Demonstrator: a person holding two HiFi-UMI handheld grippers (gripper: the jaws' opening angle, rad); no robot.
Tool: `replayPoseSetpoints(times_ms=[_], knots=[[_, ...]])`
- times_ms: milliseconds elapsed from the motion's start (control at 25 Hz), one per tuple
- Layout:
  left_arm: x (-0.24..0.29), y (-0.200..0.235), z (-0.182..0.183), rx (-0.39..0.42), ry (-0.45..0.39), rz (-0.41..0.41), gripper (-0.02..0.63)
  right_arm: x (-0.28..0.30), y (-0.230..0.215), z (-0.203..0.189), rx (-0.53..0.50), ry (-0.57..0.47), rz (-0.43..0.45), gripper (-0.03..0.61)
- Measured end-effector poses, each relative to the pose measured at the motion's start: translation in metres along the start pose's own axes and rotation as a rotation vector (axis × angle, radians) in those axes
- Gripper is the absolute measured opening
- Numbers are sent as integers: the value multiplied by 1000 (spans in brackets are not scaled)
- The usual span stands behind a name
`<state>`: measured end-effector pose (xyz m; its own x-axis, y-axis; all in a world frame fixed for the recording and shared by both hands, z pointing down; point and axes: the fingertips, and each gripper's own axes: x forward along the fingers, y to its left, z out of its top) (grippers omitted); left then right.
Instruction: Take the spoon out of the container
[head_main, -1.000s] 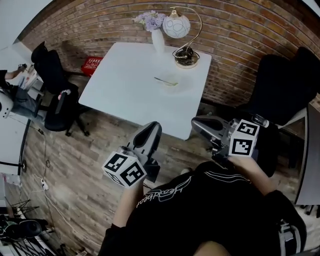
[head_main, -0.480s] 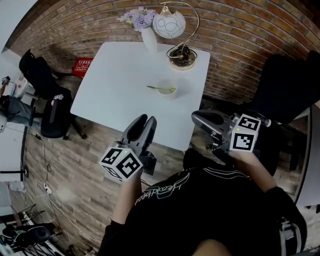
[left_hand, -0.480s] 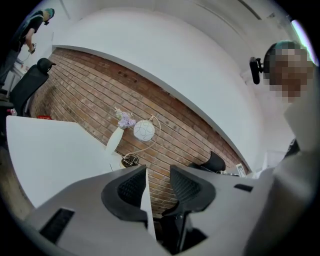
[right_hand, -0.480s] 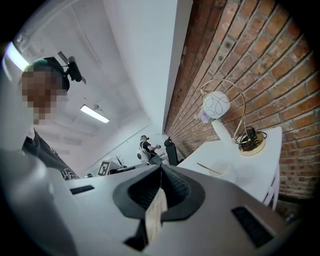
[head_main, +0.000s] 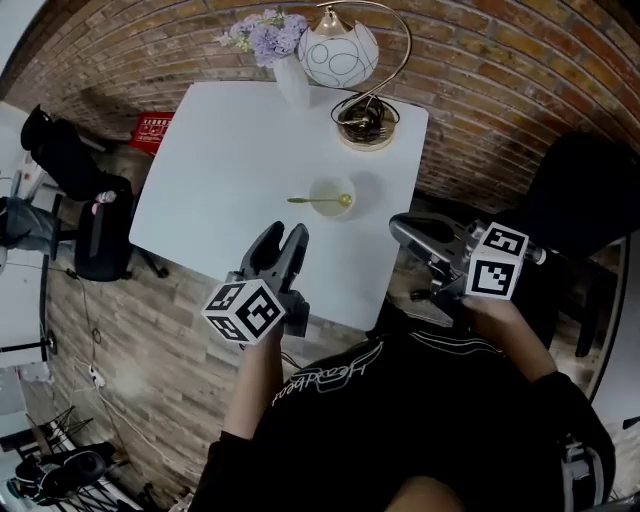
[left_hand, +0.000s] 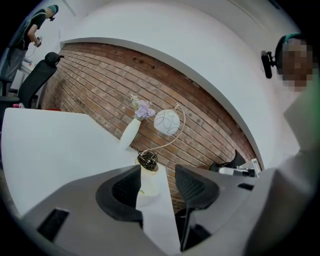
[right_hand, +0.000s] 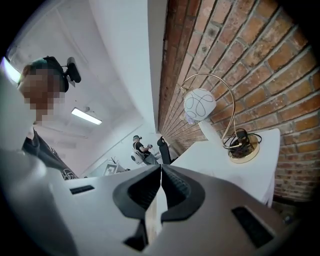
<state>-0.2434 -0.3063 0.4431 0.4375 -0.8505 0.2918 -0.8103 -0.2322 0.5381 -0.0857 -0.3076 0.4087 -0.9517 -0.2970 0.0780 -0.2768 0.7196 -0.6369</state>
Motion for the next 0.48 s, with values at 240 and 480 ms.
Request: replayPoseSetpoints(times_ms=[240,480], knots=[[32,38,-13,-47,52,63,192,4,-26,5,27,17,-35,-3],[63,71,-26,-80,85,105,171,7,-53,-6,67,54,-68,-3]])
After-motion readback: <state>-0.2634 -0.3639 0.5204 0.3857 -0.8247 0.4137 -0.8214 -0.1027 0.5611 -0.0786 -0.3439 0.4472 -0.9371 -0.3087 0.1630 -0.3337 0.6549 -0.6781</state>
